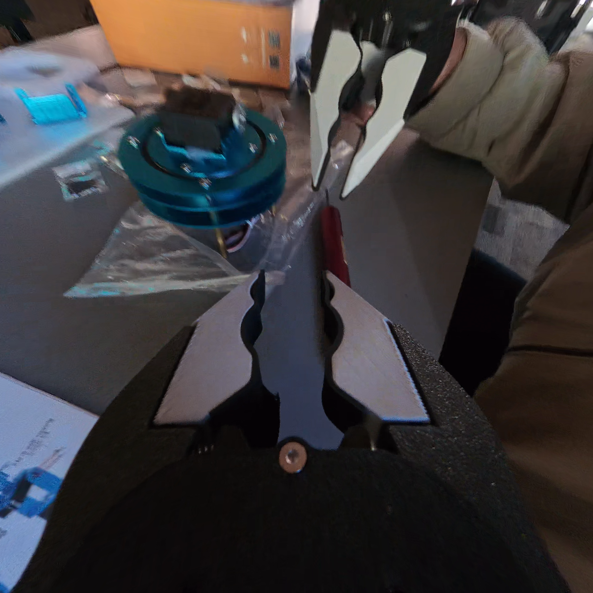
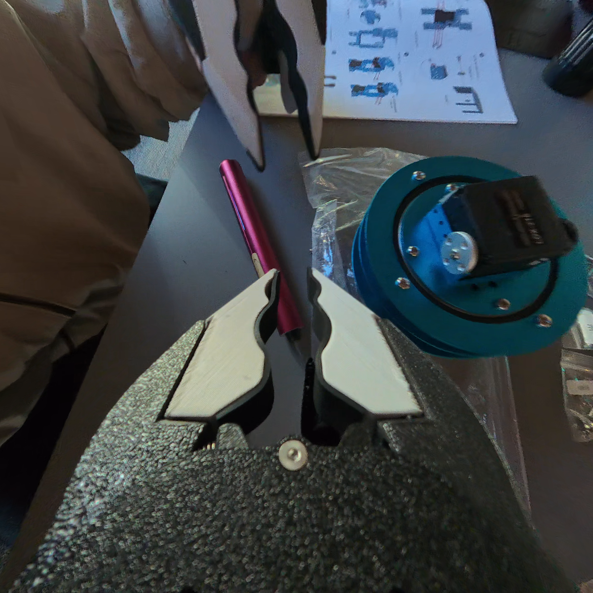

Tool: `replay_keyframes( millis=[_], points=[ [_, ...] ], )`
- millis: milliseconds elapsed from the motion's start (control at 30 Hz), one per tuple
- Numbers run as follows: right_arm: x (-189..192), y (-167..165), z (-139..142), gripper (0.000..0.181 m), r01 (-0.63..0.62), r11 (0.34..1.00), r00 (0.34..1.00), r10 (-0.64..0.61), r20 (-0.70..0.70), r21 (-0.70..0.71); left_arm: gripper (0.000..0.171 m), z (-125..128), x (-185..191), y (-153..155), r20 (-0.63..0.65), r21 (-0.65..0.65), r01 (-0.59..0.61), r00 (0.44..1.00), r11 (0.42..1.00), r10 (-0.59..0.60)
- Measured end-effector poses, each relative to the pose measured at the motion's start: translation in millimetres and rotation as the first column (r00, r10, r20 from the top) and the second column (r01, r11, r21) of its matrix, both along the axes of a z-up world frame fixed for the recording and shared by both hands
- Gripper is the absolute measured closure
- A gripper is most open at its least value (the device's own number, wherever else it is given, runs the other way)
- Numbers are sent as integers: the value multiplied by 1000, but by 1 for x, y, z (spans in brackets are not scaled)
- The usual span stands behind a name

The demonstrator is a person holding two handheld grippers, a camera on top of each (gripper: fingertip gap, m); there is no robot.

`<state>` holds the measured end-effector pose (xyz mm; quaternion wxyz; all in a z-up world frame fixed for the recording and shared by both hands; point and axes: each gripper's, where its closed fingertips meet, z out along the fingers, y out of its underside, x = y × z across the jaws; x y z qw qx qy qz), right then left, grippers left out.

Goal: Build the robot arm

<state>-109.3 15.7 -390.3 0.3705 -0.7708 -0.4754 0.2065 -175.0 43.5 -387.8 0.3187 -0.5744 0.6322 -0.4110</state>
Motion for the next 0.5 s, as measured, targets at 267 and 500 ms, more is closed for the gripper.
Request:
replay_keyframes(
  millis=[267,500],
  points=[
    [-20,6,-15,172,22,1000,999,-22,35,-4,146,-17,-4,-27,-90,178,-32,995,983,49],
    [-26,18,-36,171,83,996,974,-87,208,26,141,-38,-4,-39,-212,192,7,977,981,34]
  ],
)
